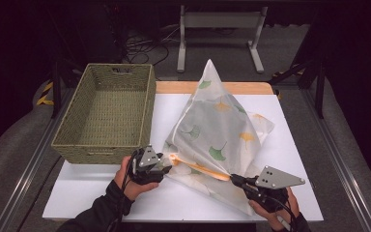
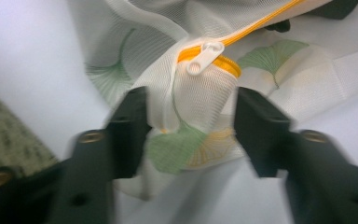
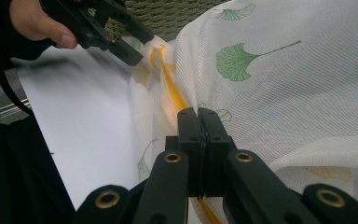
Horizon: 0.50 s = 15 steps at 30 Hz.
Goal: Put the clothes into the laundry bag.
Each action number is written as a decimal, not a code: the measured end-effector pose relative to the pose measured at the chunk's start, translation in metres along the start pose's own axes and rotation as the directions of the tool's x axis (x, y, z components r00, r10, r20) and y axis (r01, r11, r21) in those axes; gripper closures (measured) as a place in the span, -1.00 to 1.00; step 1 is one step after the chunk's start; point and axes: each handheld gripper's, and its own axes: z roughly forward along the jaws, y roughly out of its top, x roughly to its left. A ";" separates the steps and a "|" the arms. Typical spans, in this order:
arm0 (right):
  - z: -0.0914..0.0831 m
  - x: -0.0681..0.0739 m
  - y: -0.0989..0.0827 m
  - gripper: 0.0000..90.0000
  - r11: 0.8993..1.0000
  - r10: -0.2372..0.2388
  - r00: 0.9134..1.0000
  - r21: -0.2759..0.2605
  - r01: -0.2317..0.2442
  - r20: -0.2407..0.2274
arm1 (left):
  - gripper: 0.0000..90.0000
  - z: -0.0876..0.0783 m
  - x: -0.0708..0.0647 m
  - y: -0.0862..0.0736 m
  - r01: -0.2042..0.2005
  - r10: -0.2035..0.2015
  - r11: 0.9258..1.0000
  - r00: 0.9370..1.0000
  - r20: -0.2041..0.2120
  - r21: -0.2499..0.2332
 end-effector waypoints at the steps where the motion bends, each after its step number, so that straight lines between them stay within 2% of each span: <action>1: 0.000 0.000 0.000 0.99 1.000 0.000 1.000 -0.002 0.000 -0.002 | 0.32 0.001 0.000 0.000 -0.016 0.016 1.000 1.000 0.006 0.012; 2: 0.000 0.000 0.001 0.99 1.000 -0.002 1.000 -0.002 0.002 -0.002 | 0.60 0.002 0.001 0.000 -0.031 0.030 0.999 0.999 0.024 0.019; 4: 0.001 0.001 0.001 0.98 1.000 -0.005 1.000 0.001 0.005 -0.002 | 0.99 0.000 0.002 -0.001 -0.046 0.045 0.998 0.999 0.030 0.031; 7: 0.004 0.001 0.000 0.98 1.000 -0.002 1.000 0.004 0.002 0.001 | 1.00 -0.014 0.003 -0.006 -0.050 0.049 0.998 0.998 0.049 0.028; 9: 0.007 0.000 0.000 0.98 1.000 -0.004 1.000 0.007 0.004 0.003 | 1.00 -0.028 0.004 -0.011 -0.032 0.032 0.999 0.997 0.066 0.008; 12: 0.011 0.002 0.002 0.97 1.000 -0.008 1.000 0.012 0.008 -0.006 | 1.00 -0.054 0.005 -0.025 0.011 -0.009 1.000 0.997 0.070 -0.025; 13: 0.014 0.004 0.003 0.96 1.000 -0.016 1.000 0.018 0.016 -0.013 | 1.00 -0.062 0.004 -0.030 0.016 -0.014 0.999 0.998 0.060 -0.030; 14: 0.014 0.004 0.003 0.96 1.000 -0.016 1.000 0.018 0.016 -0.013 | 1.00 -0.062 0.004 -0.030 0.016 -0.014 0.999 0.998 0.060 -0.030; 15: 0.016 0.006 0.004 0.97 1.000 -0.020 1.000 0.023 0.020 -0.018 | 1.00 -0.070 0.003 -0.037 0.027 -0.025 0.999 0.998 0.060 -0.037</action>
